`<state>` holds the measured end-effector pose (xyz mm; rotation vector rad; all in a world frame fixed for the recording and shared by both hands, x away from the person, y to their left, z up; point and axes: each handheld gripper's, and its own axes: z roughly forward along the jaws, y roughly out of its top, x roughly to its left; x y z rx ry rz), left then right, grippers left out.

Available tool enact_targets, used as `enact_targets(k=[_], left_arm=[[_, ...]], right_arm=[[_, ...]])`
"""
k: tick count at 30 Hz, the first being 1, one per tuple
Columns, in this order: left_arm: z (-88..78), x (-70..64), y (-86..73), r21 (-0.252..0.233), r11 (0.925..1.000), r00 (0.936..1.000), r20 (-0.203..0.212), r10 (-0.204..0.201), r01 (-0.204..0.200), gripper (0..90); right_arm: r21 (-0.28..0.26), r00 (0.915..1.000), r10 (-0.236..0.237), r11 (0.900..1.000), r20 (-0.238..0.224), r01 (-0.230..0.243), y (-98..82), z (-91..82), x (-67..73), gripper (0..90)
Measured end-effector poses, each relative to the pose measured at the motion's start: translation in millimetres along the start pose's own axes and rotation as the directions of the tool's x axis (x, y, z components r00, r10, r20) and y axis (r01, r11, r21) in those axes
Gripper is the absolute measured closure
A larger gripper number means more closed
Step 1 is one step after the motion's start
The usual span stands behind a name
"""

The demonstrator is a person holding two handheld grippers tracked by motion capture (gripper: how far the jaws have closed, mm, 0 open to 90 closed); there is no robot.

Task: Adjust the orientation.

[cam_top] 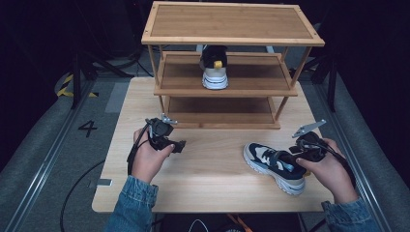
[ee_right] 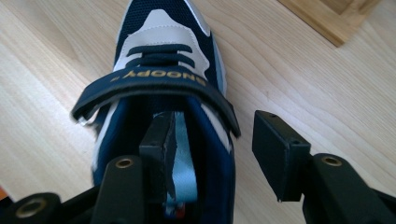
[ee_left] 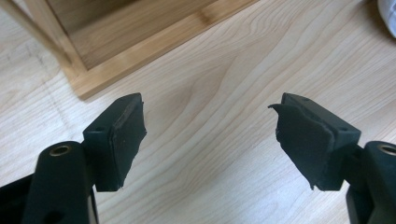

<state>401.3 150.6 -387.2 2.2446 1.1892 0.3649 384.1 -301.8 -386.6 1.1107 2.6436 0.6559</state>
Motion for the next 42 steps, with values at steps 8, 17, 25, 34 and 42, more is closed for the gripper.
enact_targets(k=[8, 17, 25, 34, 42], left_arm=[[-3.4, 5.8, -8.5, 0.003, 0.9997, 0.9995, -0.019, -0.024, 0.024, 25.4], [-1.2, 7.7, -11.3, 0.016, 0.9994, 0.9992, -0.027, -0.031, 0.031, 25.5], [1.9, 6.9, -11.3, 0.024, 0.9993, 0.9994, -0.023, -0.028, 0.028, 25.5], [1.6, 8.9, -10.7, 0.023, 0.9994, 0.9995, -0.019, -0.027, 0.028, 25.4], [6.7, 4.9, -4.0, 0.031, 0.9995, 1.0, -0.003, -0.006, 0.006, 25.3]], right_arm=[[0.031, 0.9992, -0.039, 0.999, 0.006, 0.039, 6.0, 8.5, -1.0, 72.2], [-0.039, 0.9966, 0.035, 0.999, 0.074, -0.032, 4.5, 3.5, -19.8, 75.8], [-0.089, 0.9917, 0.111, 0.99, 0.064, -0.105, -1.5, 2.4, -34.0, 62.9], [-0.111, 0.9913, 0.12, 0.987, 0.053, -0.114, -15.3, -40.8, -30.0, 57.6], [-0.063, 0.9986, -0.005, 0.998, -0.053, 0.002, -15.6, -58.0, 2.5, 53.1]])
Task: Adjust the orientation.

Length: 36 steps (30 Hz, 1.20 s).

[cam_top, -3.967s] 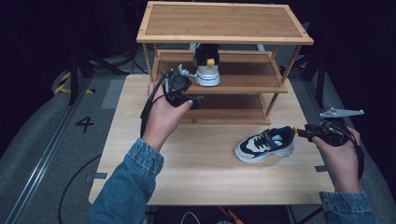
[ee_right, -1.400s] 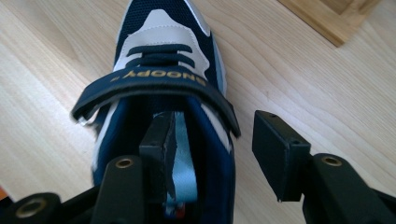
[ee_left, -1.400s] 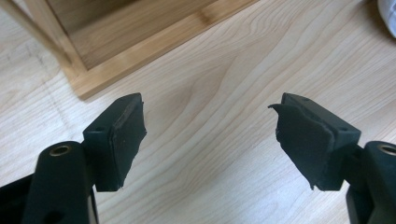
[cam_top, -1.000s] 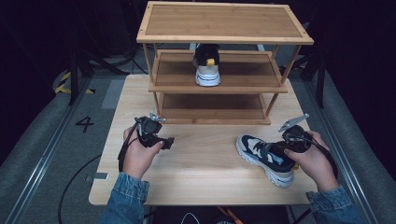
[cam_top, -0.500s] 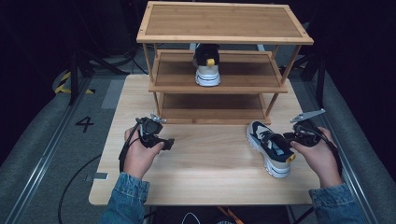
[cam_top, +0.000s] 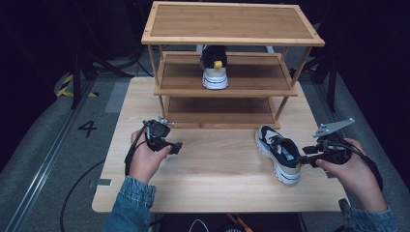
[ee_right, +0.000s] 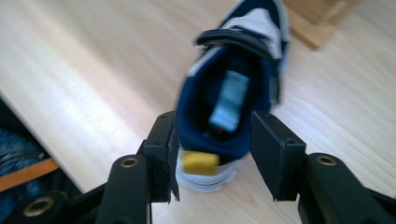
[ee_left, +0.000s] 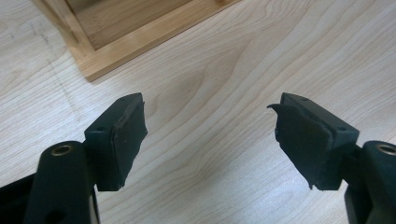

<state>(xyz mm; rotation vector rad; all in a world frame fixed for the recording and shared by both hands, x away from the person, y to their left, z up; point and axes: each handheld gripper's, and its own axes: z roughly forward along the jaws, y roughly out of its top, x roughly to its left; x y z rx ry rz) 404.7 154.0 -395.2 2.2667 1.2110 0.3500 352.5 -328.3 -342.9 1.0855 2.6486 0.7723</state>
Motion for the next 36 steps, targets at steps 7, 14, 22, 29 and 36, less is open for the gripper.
enact_targets(k=[7, 14, 22, 29, 36], left_arm=[[0.8, -0.8, 0.3, 0.002, 1.0, 1.0, 0.004, 0.005, -0.005, 25.2], [3.3, -1.0, -0.3, 0.012, 0.9999, 1.0, 0.004, 0.004, -0.004, 25.2], [3.6, -1.6, -0.9, 0.017, 0.9998, 1.0, 0.001, -0.002, 0.002, 25.0], [4.9, -1.6, -1.5, 0.019, 0.9998, 1.0, 0.005, 0.001, -0.001, 25.0], [5.2, -0.7, -2.5, 0.024, 0.9997, 1.0, 0.004, 0.004, -0.004, 25.0]], right_arm=[[0.094, 0.9964, -0.066, 0.993, -0.055, 0.07, 7.2, 30.9, 6.1, 59.1], [0.161, 0.9921, -0.113, 0.98, -0.055, 0.12, 9.2, 51.4, 8.5, 70.4], [0.147, 0.9926, -0.089, 0.984, -0.082, 0.101, 14.6, 54.8, 14.1, 77.3], [0.125, 0.9905, -0.099, 0.986, -0.096, 0.111, 21.1, 58.2, 26.9, 74.1], [0.183, 0.9872, -0.065, 0.979, -0.146, 0.091, 16.1, 64.0, 23.8, 59.0]])
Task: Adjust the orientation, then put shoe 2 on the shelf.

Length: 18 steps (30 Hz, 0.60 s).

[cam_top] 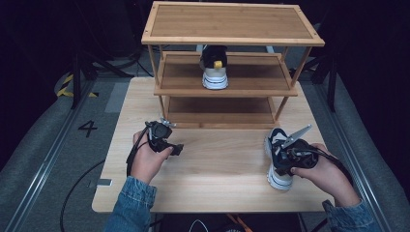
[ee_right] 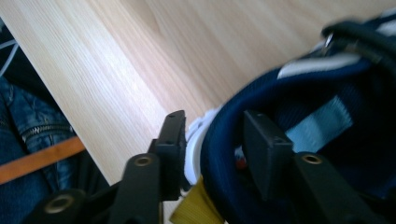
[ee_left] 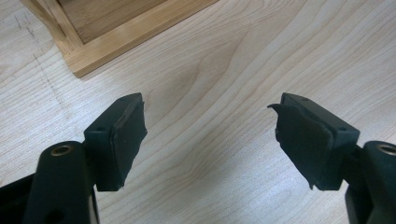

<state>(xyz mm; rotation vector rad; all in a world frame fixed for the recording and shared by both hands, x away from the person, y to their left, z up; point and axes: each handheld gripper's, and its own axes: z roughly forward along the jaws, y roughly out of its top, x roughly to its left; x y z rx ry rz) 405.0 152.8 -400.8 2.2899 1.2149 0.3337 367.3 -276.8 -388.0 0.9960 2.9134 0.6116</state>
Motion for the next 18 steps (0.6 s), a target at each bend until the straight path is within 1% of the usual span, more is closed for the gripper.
enact_targets(k=[1, 2, 3, 4, 5, 6, 7, 8, 10, 11, 14, 15, 17, 18], left_arm=[[0.0, 0.0, 0.0, 0.0, 1.0, 1.0, 0.0, 0.0, 0.0, 25.0], [-0.2, -0.6, 0.0, 0.005, 1.0, 1.0, -0.001, 0.001, -0.001, 24.9], [-0.2, -0.6, 0.0, 0.005, 1.0, 1.0, -0.001, 0.001, -0.001, 24.9], [0.3, -1.1, -0.5, 0.001, 1.0, 1.0, 0.002, 0.001, -0.001, 24.8], [0.3, -1.1, -0.5, 0.001, 1.0, 1.0, 0.002, 0.001, -0.001, 24.8], [0.1, -0.5, -0.9, 0.002, 1.0, 1.0, 0.002, 0.004, -0.004, 24.8], [0.1, -0.5, -0.9, 0.002, 1.0, 1.0, 0.002, 0.004, -0.004, 24.8], [0.1, 0.0, -1.4, 0.0, 1.0, 1.0, 0.003, 0.0, 0.0, 24.8], [-0.2, 1.2, -2.2, 0.002, 1.0, 1.0, 0.0, -0.003, 0.003, 24.8], [-0.1, 1.9, -2.9, 0.0, 1.0, 1.0, -0.002, -0.008, 0.008, 24.9], [-0.8, 2.0, -3.1, -0.001, 0.9999, 0.9999, -0.001, -0.012, 0.012, 24.9], [-1.2, 2.4, -2.9, -0.004, 1.0, 1.0, -0.003, -0.006, 0.005, 24.9], [-2.1, 2.9, -3.1, -0.003, 1.0, 1.0, -0.002, -0.004, 0.004, 24.9], [-2.4, 3.2, -3.4, -0.003, 1.0, 1.0, -0.002, -0.006, 0.006, 24.9]], right_arm=[[0.0, 1.0, 0.0, 1.0, 0.0, 0.0, 0.0, 0.0, 0.0, 59.0], [0.039, 0.9998, -0.007, 0.999, -0.019, 0.007, -0.5, 9.2, -1.9, 58.6], [0.039, 0.9998, -0.007, 0.999, -0.019, 0.007, -0.5, 9.2, -1.9, 58.6], [0.07, 0.9993, -0.023, 0.997, -0.028, 0.025, 0.5, 17.4, -2.0, 59.4], [0.07, 0.9993, -0.023, 0.997, -0.028, 0.025, 0.5, 17.4, -2.0, 59.4], [0.086, 0.9989, -0.028, 0.996, -0.036, 0.031, 1.9, 22.7, -1.0, 62.2], [0.086, 0.9989, -0.028, 0.996, -0.036, 0.031, 1.9, 22.7, -1.0, 62.2], [0.102, 0.9989, -0.036, 0.994, -0.031, 0.038, 2.6, 24.3, -0.8, 63.3], [0.1, 0.999, -0.024, 0.995, -0.037, 0.027, 3.2, 24.1, -0.9, 66.5], [0.106, 0.9989, -0.021, 0.994, -0.043, 0.025, 3.5, 23.5, -1.0, 70.5], [0.104, 0.9989, -0.032, 0.994, -0.034, 0.035, 3.9, 21.9, -1.2, 71.2], [0.104, 0.9989, -0.033, 0.994, -0.032, 0.036, 4.1, 21.4, -1.4, 71.2], [0.093, 0.9986, -0.03, 0.995, -0.043, 0.034, 4.5, 20.5, -1.3, 71.2], [0.085, 0.9985, -0.035, 0.996, -0.042, 0.038, 5.0, 19.4, -1.3, 71.2]])
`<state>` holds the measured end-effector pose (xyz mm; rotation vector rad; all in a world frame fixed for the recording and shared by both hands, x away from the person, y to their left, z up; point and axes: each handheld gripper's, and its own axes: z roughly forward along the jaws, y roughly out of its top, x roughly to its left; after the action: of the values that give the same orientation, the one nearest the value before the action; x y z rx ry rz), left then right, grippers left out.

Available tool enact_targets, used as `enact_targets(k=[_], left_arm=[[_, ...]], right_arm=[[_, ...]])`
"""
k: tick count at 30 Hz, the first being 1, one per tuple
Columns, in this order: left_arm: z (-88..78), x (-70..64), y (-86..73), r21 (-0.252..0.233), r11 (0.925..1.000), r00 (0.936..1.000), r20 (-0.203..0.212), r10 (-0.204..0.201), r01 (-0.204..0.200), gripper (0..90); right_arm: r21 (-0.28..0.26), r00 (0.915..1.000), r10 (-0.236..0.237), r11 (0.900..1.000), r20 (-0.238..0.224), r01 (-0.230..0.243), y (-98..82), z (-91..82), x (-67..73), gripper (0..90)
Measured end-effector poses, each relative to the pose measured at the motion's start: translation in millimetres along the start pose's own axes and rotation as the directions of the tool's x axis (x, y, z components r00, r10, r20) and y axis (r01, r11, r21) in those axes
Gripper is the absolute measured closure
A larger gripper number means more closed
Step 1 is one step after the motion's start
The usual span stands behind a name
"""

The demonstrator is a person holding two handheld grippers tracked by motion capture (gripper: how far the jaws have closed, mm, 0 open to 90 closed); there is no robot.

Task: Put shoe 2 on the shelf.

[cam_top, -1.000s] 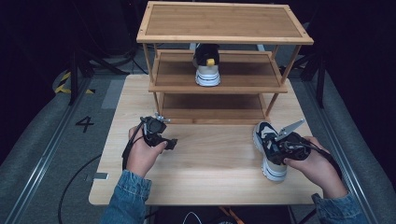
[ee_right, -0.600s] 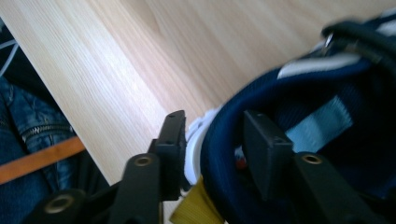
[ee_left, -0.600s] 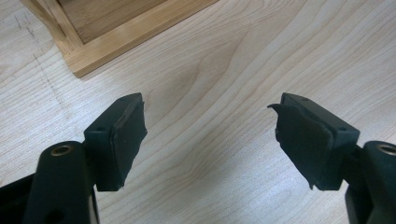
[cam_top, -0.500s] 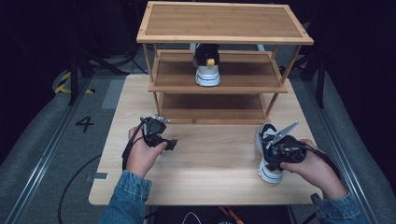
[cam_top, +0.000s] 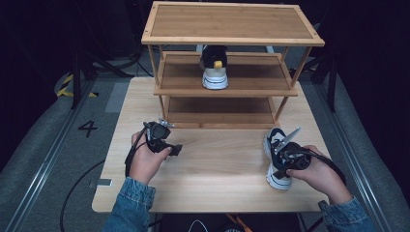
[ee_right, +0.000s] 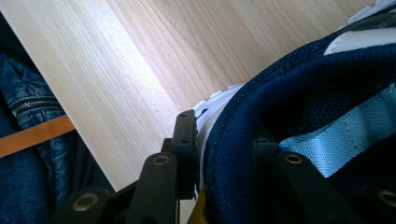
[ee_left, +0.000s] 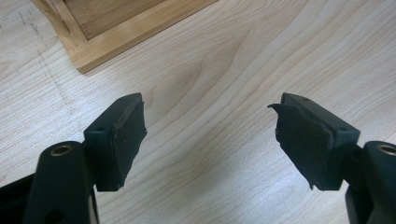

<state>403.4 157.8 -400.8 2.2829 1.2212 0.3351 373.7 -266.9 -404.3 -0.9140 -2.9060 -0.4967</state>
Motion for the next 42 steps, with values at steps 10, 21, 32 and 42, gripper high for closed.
enact_targets(k=[10, 21, 32, 42], left_arm=[[-4.9, 5.6, -2.5, -0.012, 0.9994, 0.9995, 0.0, -0.033, 0.033, 24.5], [-13.5, 17.8, -8.1, -0.021, 0.998, 0.9981, -0.013, -0.06, 0.06, 22.8], [-19.5, 24.5, -13.9, -0.021, 0.9986, 0.9985, -0.021, -0.05, 0.049, 22.8], [-25.5, 29.0, -23.0, -0.028, 0.9975, 0.9975, -0.025, -0.066, 0.065, 22.7]], right_arm=[[-0.081, 0.9989, -0.046, 0.996, -0.003, 0.045, 10.8, -15.1, 8.8, 71.1], [-0.126, 0.995, -0.098, 0.987, 0.02, 0.1, 34.5, -44.1, 24.3, 71.0], [-0.147, 0.989, -0.143, 0.978, 0.037, 0.147, 52.9, -75.3, 38.8, 71.0], [-0.176, 0.9838, -0.177, 0.968, 0.027, 0.179, 67.5, -102.8, 45.4, 70.8]])
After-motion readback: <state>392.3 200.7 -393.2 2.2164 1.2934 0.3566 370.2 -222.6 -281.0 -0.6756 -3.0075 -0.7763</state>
